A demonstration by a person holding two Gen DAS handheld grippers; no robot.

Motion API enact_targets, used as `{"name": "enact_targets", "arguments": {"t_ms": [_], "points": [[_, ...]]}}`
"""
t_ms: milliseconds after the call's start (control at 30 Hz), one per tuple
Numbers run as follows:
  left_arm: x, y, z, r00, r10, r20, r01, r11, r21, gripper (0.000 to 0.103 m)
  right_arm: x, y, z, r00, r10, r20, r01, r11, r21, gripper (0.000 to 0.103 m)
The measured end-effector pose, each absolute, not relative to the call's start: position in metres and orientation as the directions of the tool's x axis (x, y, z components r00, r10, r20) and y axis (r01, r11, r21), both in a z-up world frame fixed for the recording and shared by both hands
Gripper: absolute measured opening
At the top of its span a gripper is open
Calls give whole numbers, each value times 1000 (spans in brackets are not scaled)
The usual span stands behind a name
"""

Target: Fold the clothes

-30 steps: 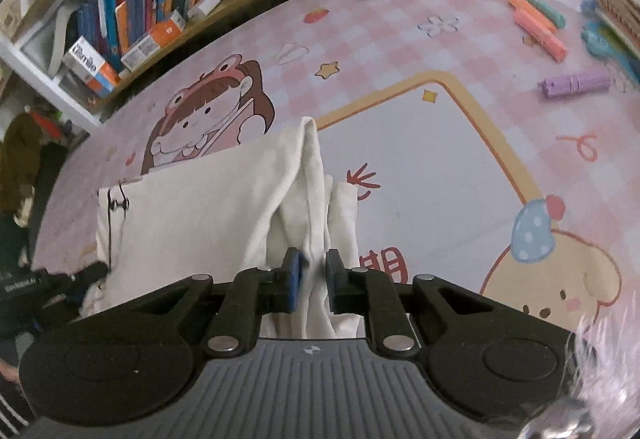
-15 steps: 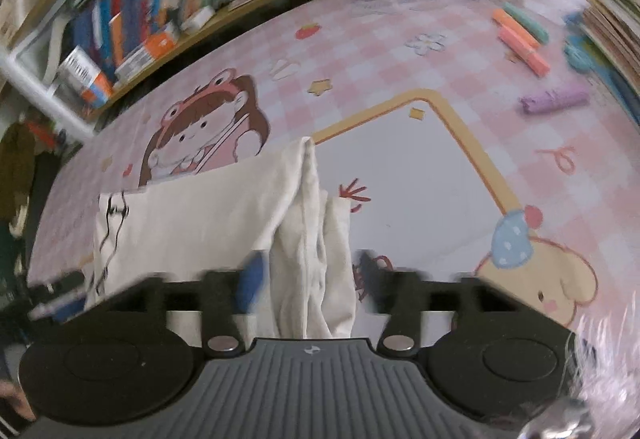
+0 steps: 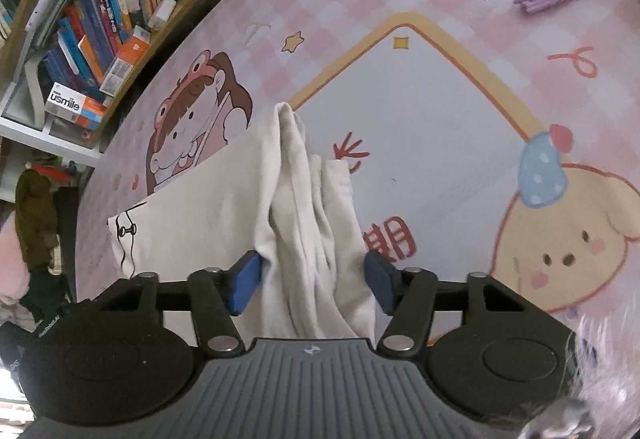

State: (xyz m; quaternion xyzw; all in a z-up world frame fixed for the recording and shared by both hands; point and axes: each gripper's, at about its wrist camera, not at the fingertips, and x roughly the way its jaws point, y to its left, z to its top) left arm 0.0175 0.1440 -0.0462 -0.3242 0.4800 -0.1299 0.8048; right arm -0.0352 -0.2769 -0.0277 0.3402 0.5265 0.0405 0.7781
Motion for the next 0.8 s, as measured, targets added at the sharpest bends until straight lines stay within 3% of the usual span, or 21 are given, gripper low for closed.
{"name": "enact_targets", "arguments": {"t_ms": [100,267,333,500,600,800], "points": [[19,137,-47,506,-513,-693,-110,759,-642,56,-28,-273,-31,436,444,-783,260,770,582,45],[15,125,-40,512,-468,-721,-127,788,-602,28,-22,-258,-20,463,414,-784,109,851,514,23],[8,113,-26,535,-440,-722,-71,828,-557,25,-21,-254,-14,476,405,-781,53,873,485,20],[-1,95,-14,547,-397,-737,-12,877,-481,25,-17,-252,-2,501,397,-769,-58,902,429,18],[2,109,-24,537,-435,-722,-98,818,-566,32,-12,-256,-3,490,405,-772,-74,902,426,19],[5,123,-43,522,-468,-714,-216,737,-641,54,3,-281,-27,418,472,-776,77,833,548,39]]}}
